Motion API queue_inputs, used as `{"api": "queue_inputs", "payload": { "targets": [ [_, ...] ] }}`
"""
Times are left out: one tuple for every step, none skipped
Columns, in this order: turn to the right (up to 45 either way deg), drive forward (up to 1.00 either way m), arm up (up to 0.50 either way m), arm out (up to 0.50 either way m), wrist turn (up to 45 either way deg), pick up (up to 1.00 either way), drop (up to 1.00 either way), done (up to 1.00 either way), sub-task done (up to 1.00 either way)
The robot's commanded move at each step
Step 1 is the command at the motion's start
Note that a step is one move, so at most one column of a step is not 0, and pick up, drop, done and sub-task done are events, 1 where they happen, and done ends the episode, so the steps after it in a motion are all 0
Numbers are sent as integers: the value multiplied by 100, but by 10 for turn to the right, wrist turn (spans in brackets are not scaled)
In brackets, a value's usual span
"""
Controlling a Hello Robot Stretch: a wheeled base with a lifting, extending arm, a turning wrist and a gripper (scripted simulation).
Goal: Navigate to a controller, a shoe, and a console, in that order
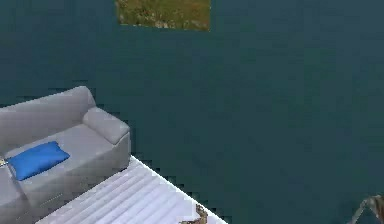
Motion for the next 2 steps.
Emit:
{"api": "queue_inputs", "payload": {
  "targets": [
    [0,0,0,0,0,0,0,0,100],
    [450,0,0,0,0,0,0,0,0]
  ]
}}
